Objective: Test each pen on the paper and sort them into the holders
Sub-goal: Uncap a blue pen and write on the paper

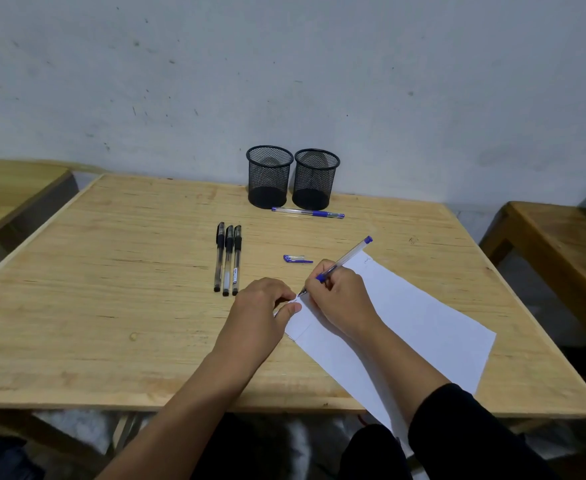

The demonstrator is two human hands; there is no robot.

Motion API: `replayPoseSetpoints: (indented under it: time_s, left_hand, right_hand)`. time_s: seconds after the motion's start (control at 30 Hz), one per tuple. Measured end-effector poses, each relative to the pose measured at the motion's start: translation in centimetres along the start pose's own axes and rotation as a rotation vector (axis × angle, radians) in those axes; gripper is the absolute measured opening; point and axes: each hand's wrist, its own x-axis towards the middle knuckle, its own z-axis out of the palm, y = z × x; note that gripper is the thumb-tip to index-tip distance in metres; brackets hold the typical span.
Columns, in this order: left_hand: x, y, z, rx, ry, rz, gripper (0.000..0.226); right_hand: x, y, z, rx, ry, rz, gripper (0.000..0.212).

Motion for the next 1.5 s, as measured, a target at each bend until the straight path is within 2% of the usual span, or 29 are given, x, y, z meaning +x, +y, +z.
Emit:
replayPoseSetpoints:
  time_s: [1.5]
  left_hand:
    - [0.02, 0.02, -0.12, 0.010, -0.032, -0.014, 0.019]
  right_hand:
    - [-0.38, -0.35, 0.14, 0.040, 0.078, -0.015, 0.017]
